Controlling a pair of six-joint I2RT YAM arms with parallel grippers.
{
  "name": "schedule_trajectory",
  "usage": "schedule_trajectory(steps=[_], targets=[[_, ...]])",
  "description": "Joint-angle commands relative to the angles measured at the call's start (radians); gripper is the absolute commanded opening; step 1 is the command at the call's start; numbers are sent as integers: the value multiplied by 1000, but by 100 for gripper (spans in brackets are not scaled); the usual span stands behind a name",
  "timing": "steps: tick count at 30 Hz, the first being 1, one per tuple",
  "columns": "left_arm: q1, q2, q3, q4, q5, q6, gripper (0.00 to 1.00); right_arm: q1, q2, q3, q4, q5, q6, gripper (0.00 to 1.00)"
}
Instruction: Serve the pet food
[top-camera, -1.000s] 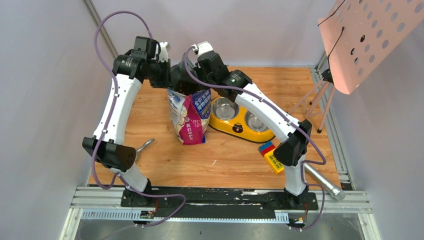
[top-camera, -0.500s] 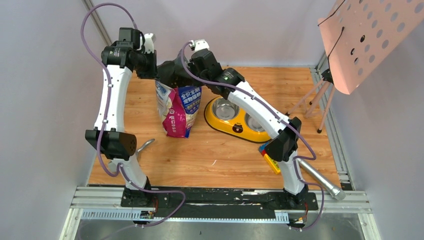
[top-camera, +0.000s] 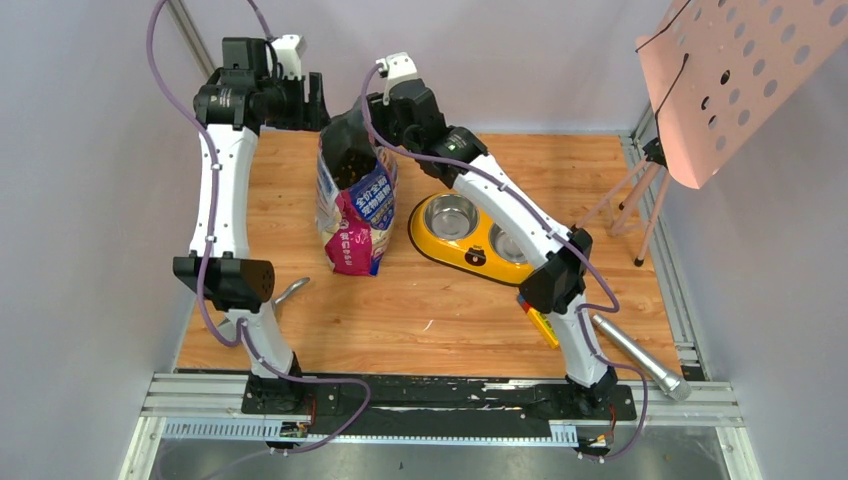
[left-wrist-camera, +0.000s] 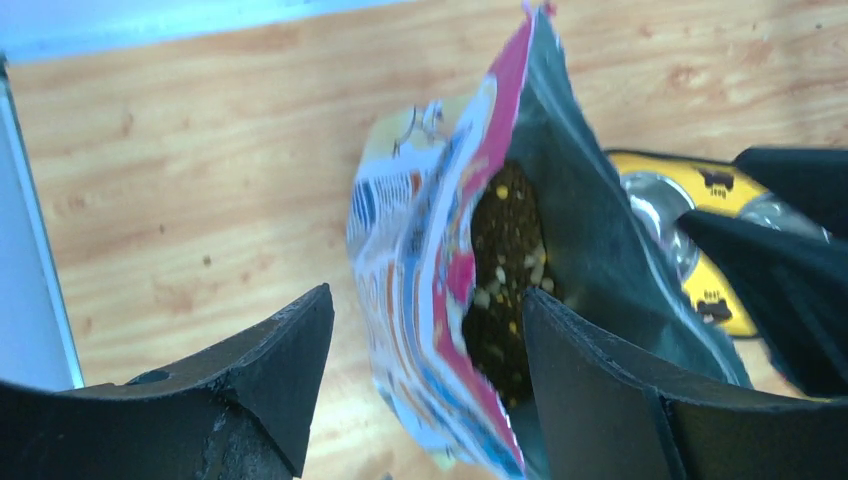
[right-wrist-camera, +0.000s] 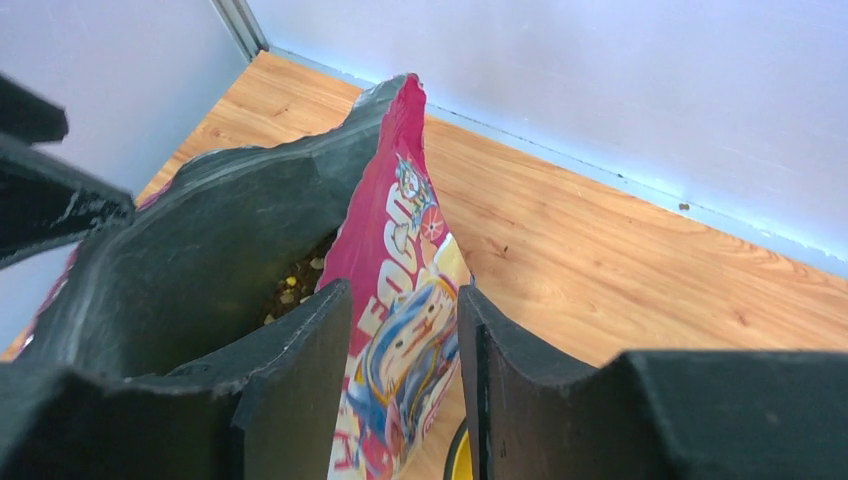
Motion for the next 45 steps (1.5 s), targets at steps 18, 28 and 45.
schedule_trajectory(steps=[18,28,45], targets=[[-48,190,135,132,76,78,44,9,75,81,196,-124,-13,45],[-47,145,112,141,78,78,8,19,78,-10,204,110,-112,26],[-49,52,50,199,84,90,0,-30,-90,-41,227,-255,-144,40]])
